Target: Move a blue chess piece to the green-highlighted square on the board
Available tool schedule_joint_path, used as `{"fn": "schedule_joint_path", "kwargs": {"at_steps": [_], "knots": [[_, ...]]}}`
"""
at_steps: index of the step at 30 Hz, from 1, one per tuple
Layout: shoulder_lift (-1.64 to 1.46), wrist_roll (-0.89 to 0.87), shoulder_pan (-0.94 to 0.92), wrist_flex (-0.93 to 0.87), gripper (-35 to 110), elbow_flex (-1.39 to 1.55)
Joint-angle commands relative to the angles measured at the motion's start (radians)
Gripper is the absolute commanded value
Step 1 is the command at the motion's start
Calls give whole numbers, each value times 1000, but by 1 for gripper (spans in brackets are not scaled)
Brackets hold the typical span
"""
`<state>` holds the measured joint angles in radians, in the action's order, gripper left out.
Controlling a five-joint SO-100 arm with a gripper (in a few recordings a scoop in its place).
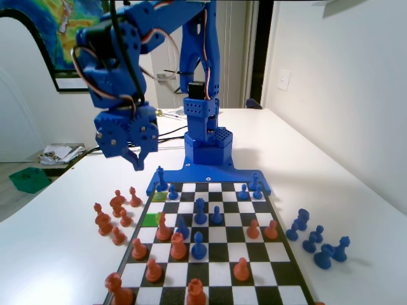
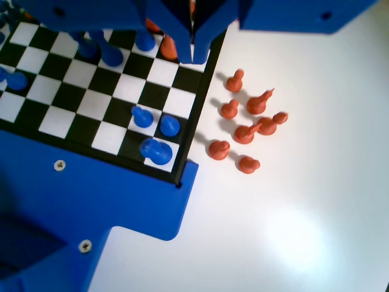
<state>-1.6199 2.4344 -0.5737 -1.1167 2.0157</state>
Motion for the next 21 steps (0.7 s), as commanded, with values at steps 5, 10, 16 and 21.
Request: {"fn": "schedule_joint_path", "kwargs": {"at_steps": [5,10,16,21], "knots": [[12,12,-38,98,8,46],[14,26,-55,186,9,109],[11,14,-51,218,9,152],[2,-6,-35,229,10,169]]}}
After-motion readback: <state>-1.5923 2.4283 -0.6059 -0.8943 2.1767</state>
